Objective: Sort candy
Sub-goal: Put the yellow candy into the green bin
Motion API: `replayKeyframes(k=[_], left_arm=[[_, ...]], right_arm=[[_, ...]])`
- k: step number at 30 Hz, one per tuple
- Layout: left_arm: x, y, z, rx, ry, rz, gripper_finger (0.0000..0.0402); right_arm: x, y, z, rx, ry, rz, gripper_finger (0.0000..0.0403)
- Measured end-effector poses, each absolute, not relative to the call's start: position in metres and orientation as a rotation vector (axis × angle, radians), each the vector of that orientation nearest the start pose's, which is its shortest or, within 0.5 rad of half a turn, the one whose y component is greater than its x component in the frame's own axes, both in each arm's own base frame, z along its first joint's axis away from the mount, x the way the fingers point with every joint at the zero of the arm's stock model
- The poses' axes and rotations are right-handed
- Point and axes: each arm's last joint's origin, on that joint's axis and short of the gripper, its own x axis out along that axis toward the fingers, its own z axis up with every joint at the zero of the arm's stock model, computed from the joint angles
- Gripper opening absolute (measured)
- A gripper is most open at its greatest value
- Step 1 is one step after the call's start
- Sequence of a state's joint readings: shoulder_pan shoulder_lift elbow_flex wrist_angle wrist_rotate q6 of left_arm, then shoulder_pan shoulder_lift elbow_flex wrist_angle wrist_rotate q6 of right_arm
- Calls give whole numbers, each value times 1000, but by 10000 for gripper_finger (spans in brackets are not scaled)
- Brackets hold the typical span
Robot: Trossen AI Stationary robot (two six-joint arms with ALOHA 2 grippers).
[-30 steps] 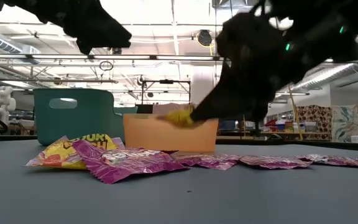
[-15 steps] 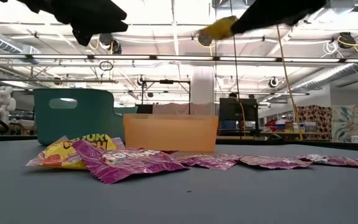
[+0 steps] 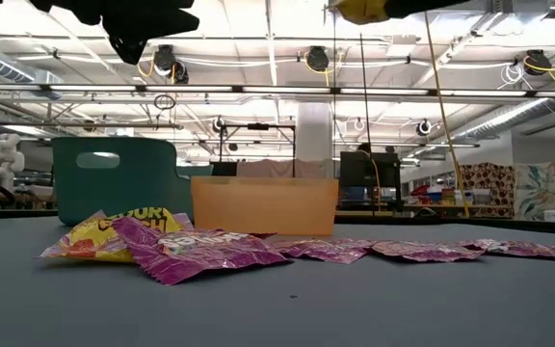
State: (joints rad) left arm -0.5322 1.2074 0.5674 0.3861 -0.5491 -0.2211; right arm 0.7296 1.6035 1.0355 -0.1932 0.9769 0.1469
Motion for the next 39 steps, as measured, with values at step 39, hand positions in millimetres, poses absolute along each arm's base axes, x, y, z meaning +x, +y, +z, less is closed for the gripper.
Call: replayKeyframes(k=[39], left_arm=[[226,-115,233,-89,144,31,144]], right_arm=[[264,187,227,-403,444,-462,0]])
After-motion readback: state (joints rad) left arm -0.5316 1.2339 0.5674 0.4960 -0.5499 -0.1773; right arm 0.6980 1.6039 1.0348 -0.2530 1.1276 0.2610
